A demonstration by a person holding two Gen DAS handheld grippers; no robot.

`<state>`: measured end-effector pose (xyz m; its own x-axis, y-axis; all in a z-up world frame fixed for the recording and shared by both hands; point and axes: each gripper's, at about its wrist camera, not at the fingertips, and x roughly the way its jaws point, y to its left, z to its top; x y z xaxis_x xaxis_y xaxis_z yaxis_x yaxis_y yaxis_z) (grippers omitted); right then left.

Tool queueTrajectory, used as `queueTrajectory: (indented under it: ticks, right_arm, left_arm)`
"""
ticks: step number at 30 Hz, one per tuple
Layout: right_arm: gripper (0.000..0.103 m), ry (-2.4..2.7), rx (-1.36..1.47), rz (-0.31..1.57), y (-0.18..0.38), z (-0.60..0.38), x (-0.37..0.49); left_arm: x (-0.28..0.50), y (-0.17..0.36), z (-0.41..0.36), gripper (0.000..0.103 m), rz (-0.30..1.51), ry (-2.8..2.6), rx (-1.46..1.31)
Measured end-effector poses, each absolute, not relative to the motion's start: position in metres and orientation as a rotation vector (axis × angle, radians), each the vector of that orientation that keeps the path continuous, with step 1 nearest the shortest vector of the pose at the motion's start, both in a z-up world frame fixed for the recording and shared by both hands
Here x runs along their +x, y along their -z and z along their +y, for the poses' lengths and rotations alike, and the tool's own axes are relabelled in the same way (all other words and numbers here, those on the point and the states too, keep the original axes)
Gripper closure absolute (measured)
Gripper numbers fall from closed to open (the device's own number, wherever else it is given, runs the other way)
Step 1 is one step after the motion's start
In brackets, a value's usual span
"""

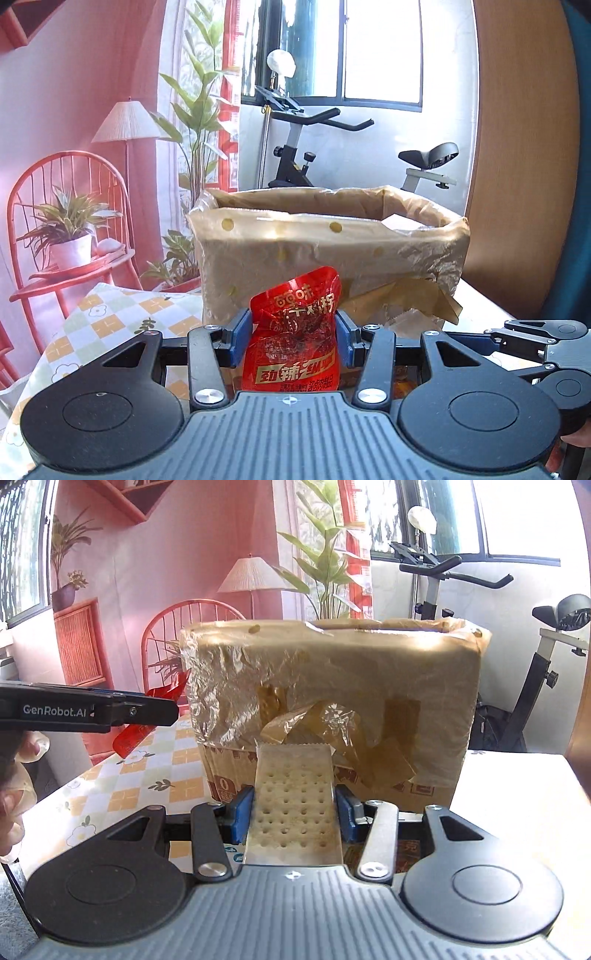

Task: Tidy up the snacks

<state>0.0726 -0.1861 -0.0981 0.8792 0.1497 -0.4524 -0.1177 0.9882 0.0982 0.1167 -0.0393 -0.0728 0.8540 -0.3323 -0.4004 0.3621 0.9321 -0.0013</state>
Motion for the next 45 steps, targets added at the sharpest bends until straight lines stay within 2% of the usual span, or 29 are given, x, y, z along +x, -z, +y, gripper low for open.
queueTrajectory:
  ticks: [14,15,16,19,23,26,27,28,30,32,34,35,45]
  right_arm:
    - [0.057,-0.126,0.115,0.331,0.003,-0.211,0.107]
    - [0.085,-0.115,0.118,0.327,-0.003,-0.214,0.111]
    - [0.101,-0.107,0.117,0.330,-0.007,-0.216,0.114]
    - [0.101,-0.092,0.103,0.345,-0.012,-0.222,0.118]
    - [0.101,-0.111,0.089,0.409,0.009,-0.223,0.112]
    - [0.099,-0.151,0.120,0.476,0.037,-0.222,0.099]
    - [0.093,-0.161,0.127,0.496,0.045,-0.221,0.095]
    - [0.079,-0.177,0.138,0.542,0.061,-0.220,0.090]
    - [0.066,-0.184,0.147,0.616,0.084,-0.215,0.085]
    - [0.064,-0.184,0.170,0.710,0.110,-0.209,0.079]
    - [0.054,-0.178,0.192,0.801,0.132,-0.200,0.073]
    - [0.053,-0.174,0.197,0.840,0.140,-0.194,0.070]
    - [0.032,-0.144,0.360,1.075,0.171,-0.167,0.062]
  left_arm:
    - [0.168,0.005,-0.058,0.053,0.296,0.373,0.042]
    - [0.172,0.004,-0.057,0.053,0.293,0.372,0.041]
    - [0.175,0.002,-0.058,0.053,0.291,0.372,0.040]
    - [0.183,0.002,-0.056,0.053,0.290,0.373,0.037]
    - [0.175,0.015,-0.049,0.053,0.311,0.380,0.026]
    - [0.165,0.031,-0.042,0.053,0.342,0.383,0.017]
    - [0.161,0.037,-0.039,0.053,0.356,0.383,0.013]
    - [0.158,0.042,-0.036,0.053,0.367,0.380,0.011]
    - [0.151,0.053,-0.029,0.053,0.391,0.372,0.011]
    - [0.144,0.062,-0.023,0.053,0.410,0.367,0.017]
    - [0.137,0.071,-0.015,0.053,0.426,0.362,0.023]
    - [0.134,0.075,-0.012,0.053,0.434,0.361,0.024]
    - [0.111,0.107,0.022,0.053,0.513,0.349,-0.001]
